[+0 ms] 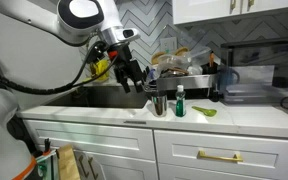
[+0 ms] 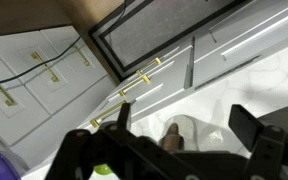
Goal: Remove lunchbox from the drying rack, put it on the counter, put the bottle with green contents in the lunchbox and then move the lunchbox to the top right side of sink
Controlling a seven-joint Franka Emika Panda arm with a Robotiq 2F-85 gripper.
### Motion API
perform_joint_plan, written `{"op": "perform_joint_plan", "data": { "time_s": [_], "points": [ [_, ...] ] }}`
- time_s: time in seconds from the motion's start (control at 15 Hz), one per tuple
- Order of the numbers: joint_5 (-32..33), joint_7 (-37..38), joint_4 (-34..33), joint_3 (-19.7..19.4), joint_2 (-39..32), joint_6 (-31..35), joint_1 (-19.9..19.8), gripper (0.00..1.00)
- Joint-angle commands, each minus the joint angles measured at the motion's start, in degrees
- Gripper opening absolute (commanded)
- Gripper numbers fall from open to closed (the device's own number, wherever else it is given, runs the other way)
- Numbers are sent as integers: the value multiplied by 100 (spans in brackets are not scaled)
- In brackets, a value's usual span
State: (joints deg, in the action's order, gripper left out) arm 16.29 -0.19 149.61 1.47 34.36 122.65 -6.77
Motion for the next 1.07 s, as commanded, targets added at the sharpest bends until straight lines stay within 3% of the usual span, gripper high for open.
{"op": "perform_joint_plan", "data": {
  "time_s": [0.0, 0.13, 0.27, 0.8, 1.0],
  "points": [
    [38, 32, -14, -60, -2, -28, 70, 100],
    [38, 32, -14, -60, -2, -28, 70, 100],
    [78, 586, -377, 15, -373, -27, -162, 100],
    [628, 1951, -2473, -183, -1826, -316, -917, 100],
    [523, 1769, -2330, -364, -1702, -116, -762, 100]
  ]
}}
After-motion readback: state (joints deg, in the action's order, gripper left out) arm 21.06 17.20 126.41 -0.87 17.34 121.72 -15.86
